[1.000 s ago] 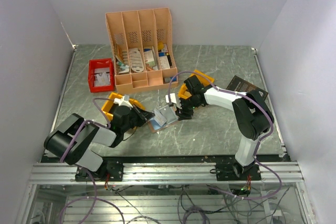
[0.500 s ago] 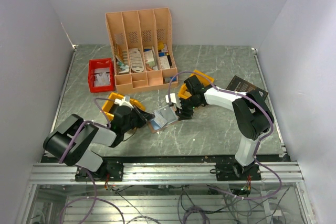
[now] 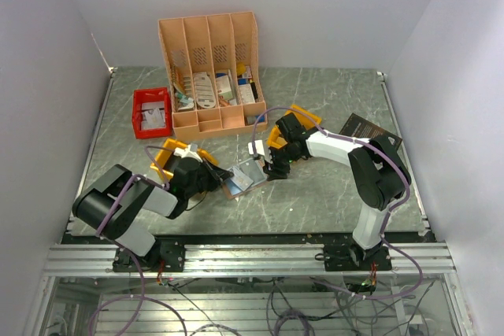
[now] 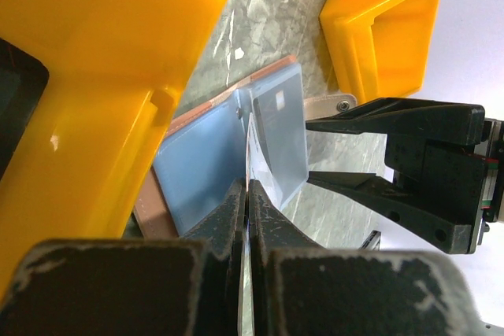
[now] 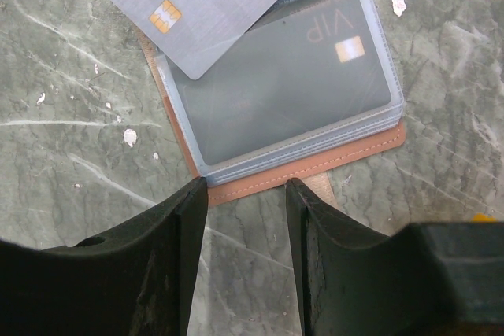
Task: Put the credit cards into the card holder
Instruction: Insert the credit card into the card holder.
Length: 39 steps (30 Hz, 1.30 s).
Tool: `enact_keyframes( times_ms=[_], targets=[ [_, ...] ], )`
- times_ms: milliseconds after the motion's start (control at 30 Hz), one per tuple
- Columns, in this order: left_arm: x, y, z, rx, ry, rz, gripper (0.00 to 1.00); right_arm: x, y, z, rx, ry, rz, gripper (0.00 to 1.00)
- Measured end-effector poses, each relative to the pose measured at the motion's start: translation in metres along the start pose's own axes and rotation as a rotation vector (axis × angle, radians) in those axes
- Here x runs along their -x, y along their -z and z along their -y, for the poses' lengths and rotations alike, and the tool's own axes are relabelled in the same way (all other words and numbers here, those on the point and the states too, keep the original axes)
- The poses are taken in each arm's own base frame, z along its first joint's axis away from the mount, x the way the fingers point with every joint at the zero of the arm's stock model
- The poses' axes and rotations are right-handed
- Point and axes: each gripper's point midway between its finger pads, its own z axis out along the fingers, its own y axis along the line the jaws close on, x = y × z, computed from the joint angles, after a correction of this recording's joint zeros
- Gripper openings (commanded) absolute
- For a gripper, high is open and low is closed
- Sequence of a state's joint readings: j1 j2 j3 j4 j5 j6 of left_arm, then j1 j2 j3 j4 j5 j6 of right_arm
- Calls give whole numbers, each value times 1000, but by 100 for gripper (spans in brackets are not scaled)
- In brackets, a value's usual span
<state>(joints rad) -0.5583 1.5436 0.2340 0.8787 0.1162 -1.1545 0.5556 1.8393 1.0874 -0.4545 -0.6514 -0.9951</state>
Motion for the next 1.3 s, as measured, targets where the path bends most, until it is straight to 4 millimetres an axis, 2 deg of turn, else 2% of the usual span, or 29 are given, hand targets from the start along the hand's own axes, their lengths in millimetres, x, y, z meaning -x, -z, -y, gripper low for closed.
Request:
enact_keyframes(
  times_ms=[300,567,1300],
  targets=[
    [2,-4,5,-10,-50,-4,7,0,-1,0,2,-1,-1,45],
    [-5,-9,-2,4,-52,-37,7,0,-1,0,3,1,-4,45],
    [-9,-18,1,27,-64,-96,7,1,-3,0,-5,11,-35,44]
  ],
)
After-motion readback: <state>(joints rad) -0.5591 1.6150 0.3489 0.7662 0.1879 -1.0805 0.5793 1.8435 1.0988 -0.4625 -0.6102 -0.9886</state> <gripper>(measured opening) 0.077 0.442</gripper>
